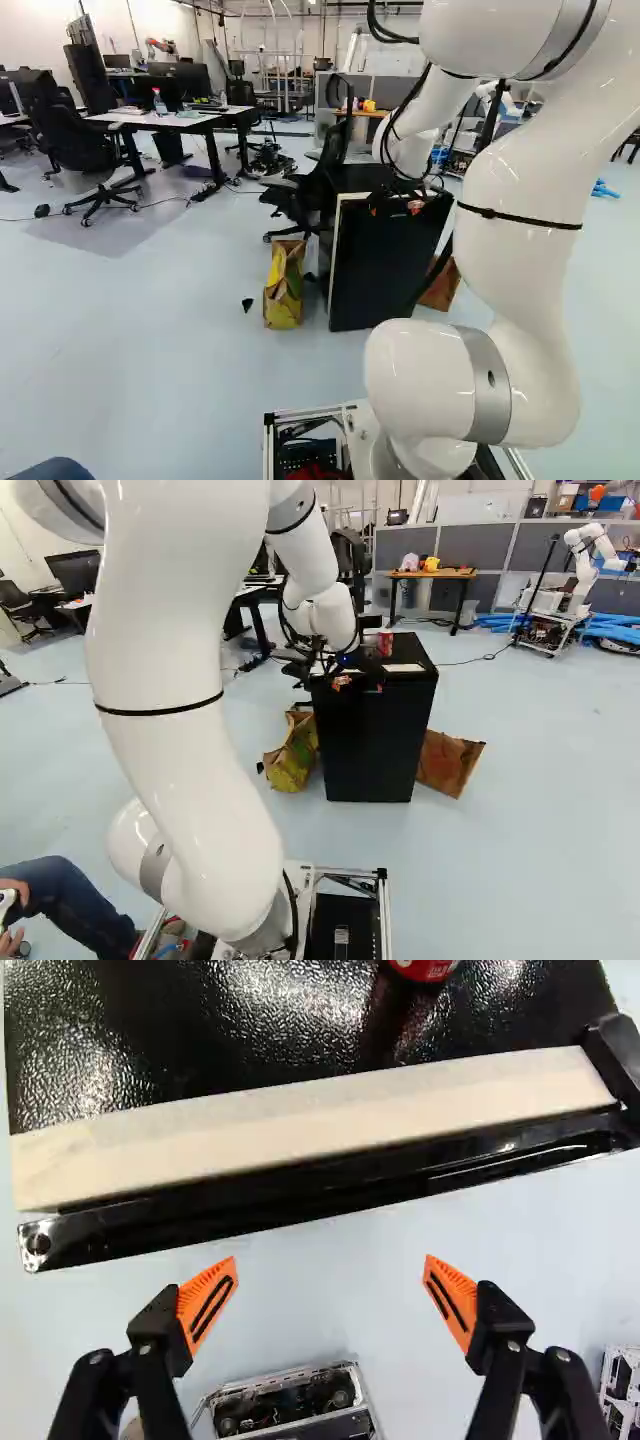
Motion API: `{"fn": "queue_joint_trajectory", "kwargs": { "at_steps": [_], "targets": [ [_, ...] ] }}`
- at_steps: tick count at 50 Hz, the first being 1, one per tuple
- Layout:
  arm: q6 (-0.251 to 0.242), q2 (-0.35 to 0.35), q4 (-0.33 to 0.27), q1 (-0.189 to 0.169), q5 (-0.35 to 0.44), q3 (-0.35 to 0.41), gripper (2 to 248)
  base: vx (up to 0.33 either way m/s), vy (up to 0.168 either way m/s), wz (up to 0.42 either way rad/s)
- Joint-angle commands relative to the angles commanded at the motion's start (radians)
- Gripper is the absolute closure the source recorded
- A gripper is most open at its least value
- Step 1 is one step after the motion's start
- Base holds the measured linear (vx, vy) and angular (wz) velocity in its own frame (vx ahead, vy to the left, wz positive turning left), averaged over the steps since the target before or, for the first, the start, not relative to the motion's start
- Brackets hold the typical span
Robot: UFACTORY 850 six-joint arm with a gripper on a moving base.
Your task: Grab a drink from the fridge
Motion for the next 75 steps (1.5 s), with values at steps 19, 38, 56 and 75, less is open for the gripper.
{"fn": "queue_joint_trajectory", "kwargs": {
  "at_steps": [19, 38, 56, 75],
  "targets": [
    [0.000, 0.079, 0.000, -0.019, 0.158, 0.094, 3, 0.000, 0.000, 0.000],
    [0.000, 0.109, 0.000, -0.030, 0.357, 0.129, 3, 0.000, 0.000, 0.000],
    [0.000, 0.091, 0.000, -0.033, 0.546, 0.123, 3, 0.000, 0.000, 0.000],
    [0.000, 0.016, 0.000, -0.043, 0.746, 0.081, 3, 0.000, 0.000, 0.000]
  ]
}}
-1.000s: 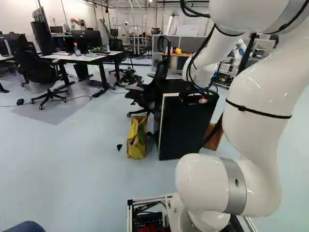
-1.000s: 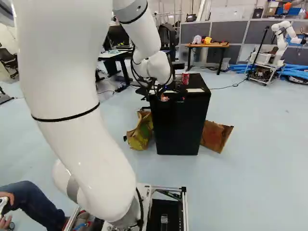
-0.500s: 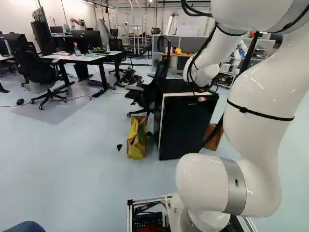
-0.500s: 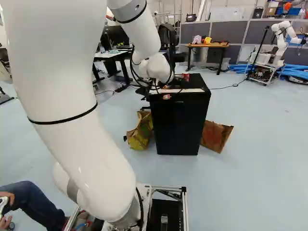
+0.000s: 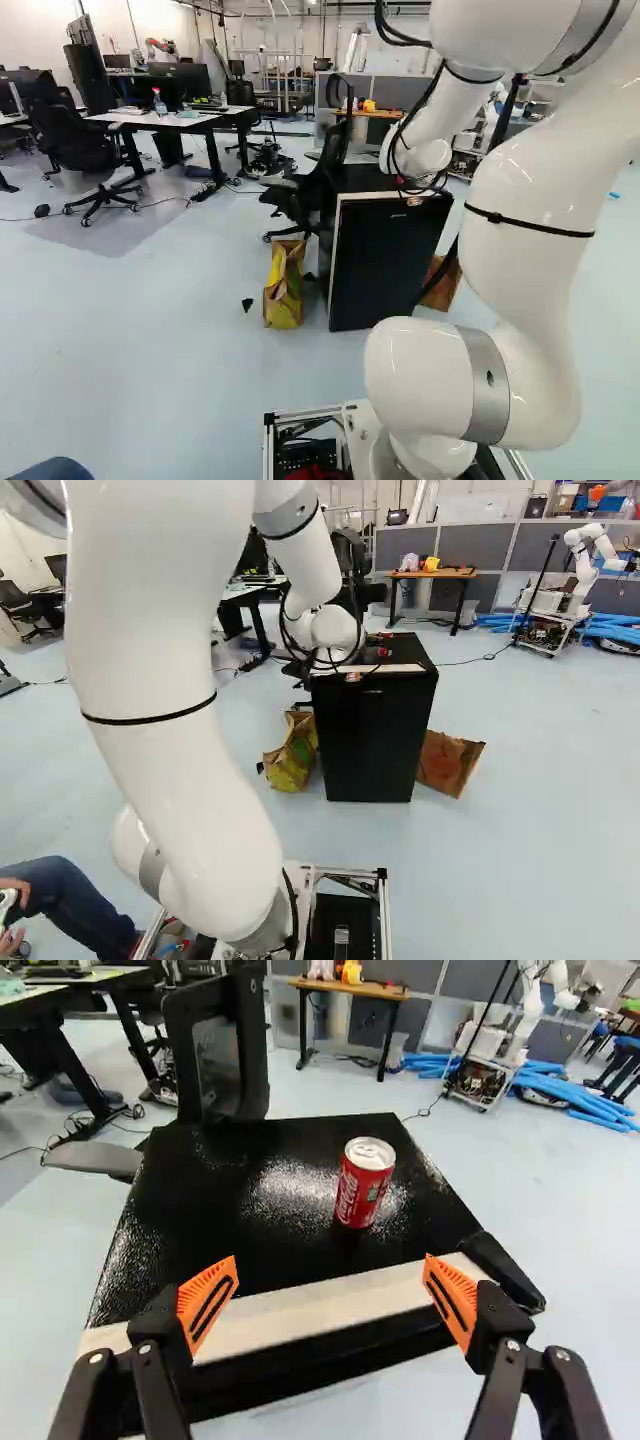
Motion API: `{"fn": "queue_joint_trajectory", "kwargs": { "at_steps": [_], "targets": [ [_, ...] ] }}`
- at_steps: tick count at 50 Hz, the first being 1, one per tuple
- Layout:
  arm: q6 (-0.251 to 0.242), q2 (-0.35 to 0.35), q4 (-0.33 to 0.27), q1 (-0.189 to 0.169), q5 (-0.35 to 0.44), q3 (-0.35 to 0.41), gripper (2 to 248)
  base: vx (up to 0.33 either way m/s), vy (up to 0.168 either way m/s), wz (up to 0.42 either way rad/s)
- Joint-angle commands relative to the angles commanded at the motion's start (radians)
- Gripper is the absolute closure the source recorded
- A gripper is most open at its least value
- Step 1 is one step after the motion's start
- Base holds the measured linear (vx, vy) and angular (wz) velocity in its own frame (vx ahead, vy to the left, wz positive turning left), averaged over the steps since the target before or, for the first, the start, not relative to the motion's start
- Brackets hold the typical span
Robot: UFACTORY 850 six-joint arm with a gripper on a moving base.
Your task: Grab a drink from the fridge
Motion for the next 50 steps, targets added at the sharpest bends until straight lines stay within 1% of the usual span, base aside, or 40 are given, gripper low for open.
{"fn": "queue_joint_trajectory", "kwargs": {
  "at_steps": [15, 34, 41, 50],
  "targets": [
    [0.000, -0.066, 0.000, -0.010, 0.143, -0.042, 3, 0.000, 0.000, 0.000],
    [0.000, -0.150, 0.004, -0.021, 0.284, -0.099, 3, 0.000, 0.000, 0.000],
    [0.000, -0.181, 0.012, -0.025, 0.313, -0.121, 3, 0.000, 0.000, 0.000],
    [0.000, -0.220, 0.023, -0.030, 0.316, -0.149, 3, 0.000, 0.000, 0.000]
  ]
}}
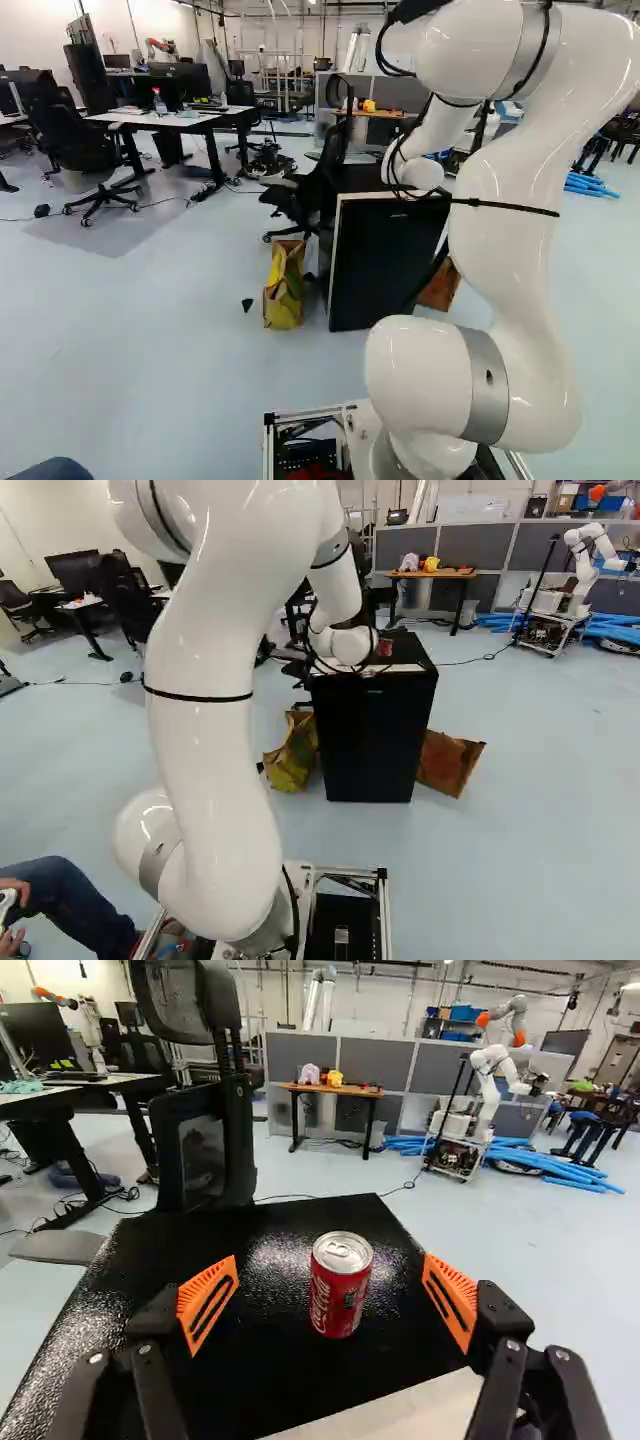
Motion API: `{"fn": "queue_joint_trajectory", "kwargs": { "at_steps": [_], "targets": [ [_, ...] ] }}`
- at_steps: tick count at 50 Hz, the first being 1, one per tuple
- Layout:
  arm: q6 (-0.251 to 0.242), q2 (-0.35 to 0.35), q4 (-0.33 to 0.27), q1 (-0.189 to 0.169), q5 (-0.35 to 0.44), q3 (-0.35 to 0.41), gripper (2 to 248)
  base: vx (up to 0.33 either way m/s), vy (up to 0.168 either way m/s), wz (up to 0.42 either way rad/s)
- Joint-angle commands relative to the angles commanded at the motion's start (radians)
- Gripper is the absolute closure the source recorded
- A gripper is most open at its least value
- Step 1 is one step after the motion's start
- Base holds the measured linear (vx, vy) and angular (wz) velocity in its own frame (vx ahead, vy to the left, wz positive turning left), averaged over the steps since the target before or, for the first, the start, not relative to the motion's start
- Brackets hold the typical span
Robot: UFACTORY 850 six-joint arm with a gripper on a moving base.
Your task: Grab a drink from the fridge
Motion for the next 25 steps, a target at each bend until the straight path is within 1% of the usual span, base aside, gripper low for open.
{"fn": "queue_joint_trajectory", "kwargs": {
  "at_steps": [25],
  "targets": [
    [0.000, -0.111, 0.000, -0.009, 0.000, -0.085, 3, 0.000, 0.000, 0.000]
  ]
}}
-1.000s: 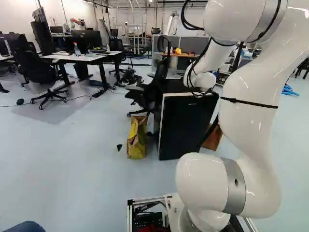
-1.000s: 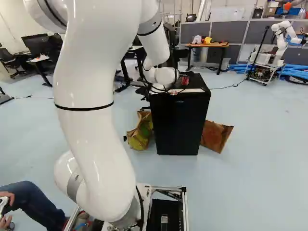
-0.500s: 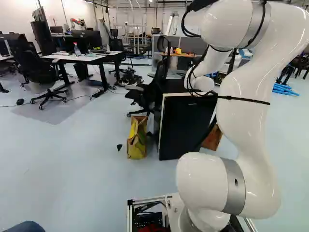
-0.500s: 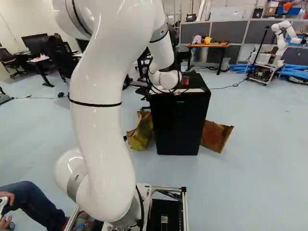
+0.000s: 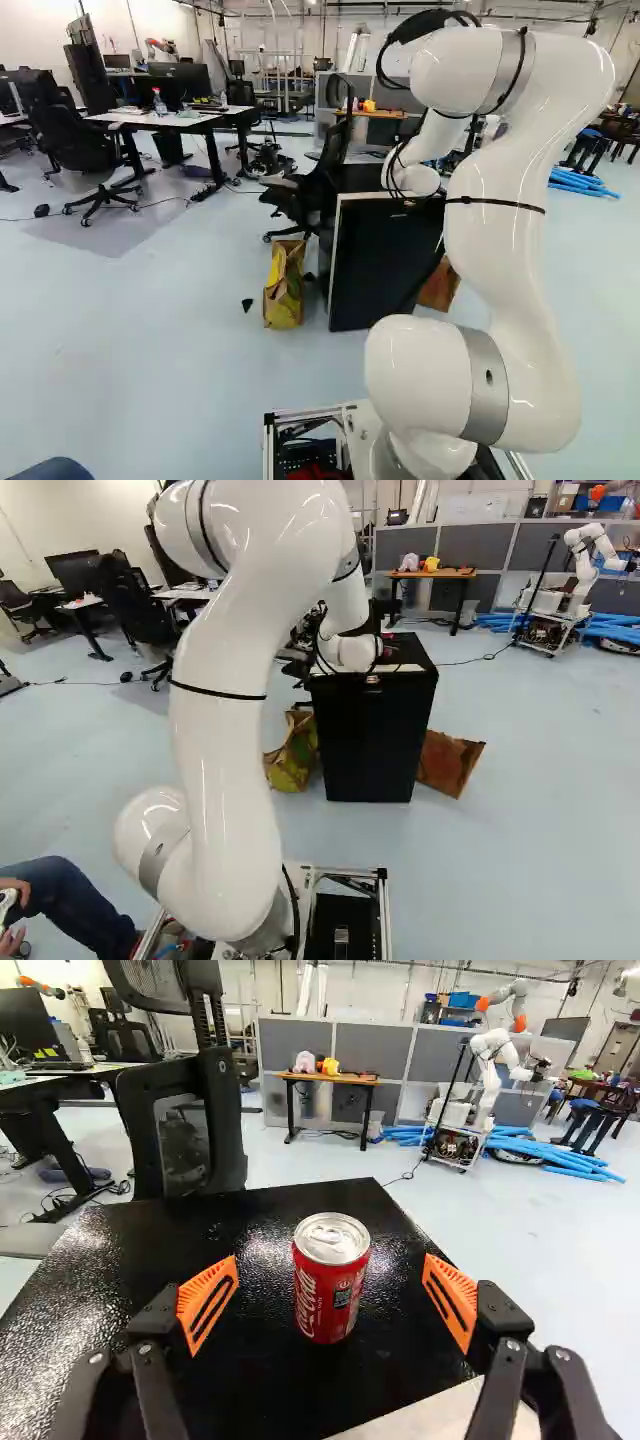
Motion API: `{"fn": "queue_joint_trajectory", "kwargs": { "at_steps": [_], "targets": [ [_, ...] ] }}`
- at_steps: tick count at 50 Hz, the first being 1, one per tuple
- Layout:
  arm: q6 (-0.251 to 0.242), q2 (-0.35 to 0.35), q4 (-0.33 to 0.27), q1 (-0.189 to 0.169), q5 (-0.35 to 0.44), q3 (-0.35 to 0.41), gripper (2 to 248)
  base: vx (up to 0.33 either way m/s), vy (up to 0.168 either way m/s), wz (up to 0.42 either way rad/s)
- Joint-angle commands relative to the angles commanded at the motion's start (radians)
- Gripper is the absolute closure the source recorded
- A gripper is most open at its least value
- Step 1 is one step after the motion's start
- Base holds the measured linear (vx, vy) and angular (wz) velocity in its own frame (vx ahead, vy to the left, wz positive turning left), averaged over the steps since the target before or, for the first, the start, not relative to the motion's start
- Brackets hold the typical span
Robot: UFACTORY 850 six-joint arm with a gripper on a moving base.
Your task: Grab a drink from the fridge
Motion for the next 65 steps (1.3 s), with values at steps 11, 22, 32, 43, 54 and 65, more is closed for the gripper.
{"fn": "queue_joint_trajectory", "kwargs": {
  "at_steps": [11, 22, 32, 43, 54, 65],
  "targets": [
    [0.000, -0.051, 0.000, -0.005, 0.000, -0.042, 3, 0.000, 0.000, 0.000],
    [0.000, -0.075, 0.000, -0.008, 0.000, -0.073, 3, 0.000, 0.000, 0.000],
    [0.000, -0.075, 0.000, -0.008, 0.000, -0.073, 3, 0.000, 0.000, 0.000],
    [0.050, -0.075, 0.000, -0.008, 0.000, -0.073, 3, 0.000, 0.000, 0.000],
    [0.078, -0.075, 0.000, -0.008, 0.000, -0.073, 3, 0.000, 0.000, 0.000],
    [0.078, -0.075, 0.000, -0.008, 0.000, -0.073, 29, 0.000, 0.000, 0.000]
  ]
}}
